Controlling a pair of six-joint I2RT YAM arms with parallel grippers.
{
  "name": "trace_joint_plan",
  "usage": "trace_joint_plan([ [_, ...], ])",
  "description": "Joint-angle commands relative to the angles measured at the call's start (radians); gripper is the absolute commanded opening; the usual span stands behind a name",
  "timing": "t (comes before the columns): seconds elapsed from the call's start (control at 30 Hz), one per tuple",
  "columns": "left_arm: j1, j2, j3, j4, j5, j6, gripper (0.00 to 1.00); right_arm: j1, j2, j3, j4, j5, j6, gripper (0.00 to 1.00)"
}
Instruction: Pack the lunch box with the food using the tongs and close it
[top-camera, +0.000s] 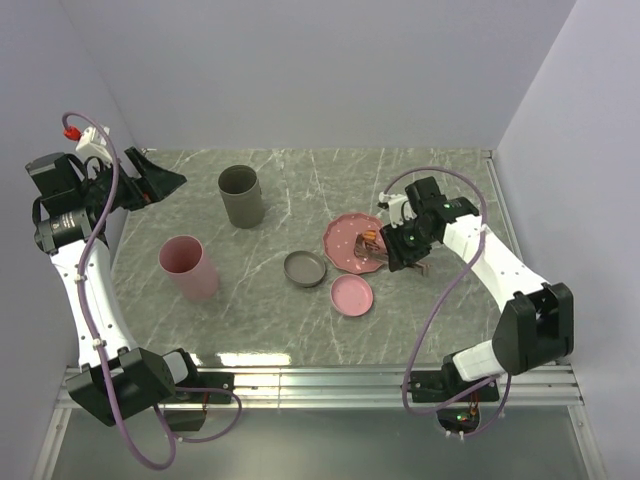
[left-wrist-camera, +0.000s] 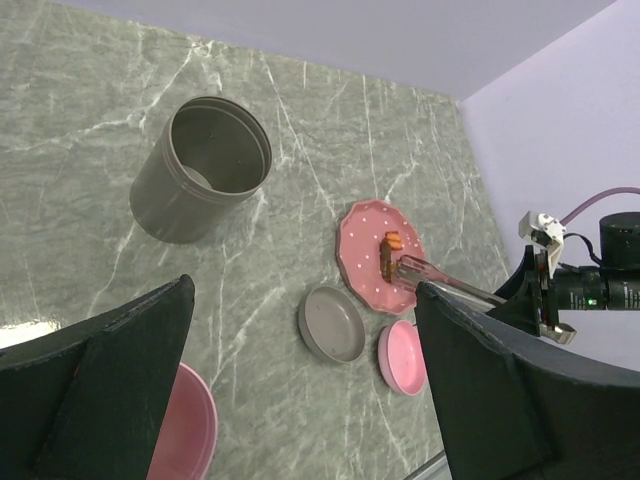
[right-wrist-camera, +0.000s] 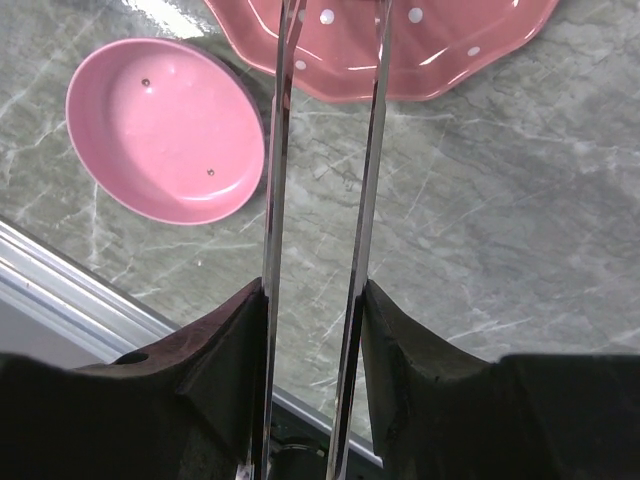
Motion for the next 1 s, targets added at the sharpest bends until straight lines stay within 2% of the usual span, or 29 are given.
trace_joint_plan([
  [0.0,0.005,-0.03,-0.012,0.022,-0.009,0.03,0.98,0.02,0.021,0.06,0.044,0.025,0.046,0.47],
  [0.57,0.003,-0.03,-0.035,0.016,-0.017,0.057,0.98,0.042,0.112,0.155,0.067,0.01,0.097,0.48],
  [0.97,0.003,-0.031,-0.034,0.019,-0.023,0.063,0.98,0.069,0.191,0.209,0.064,0.099,0.126,0.48],
])
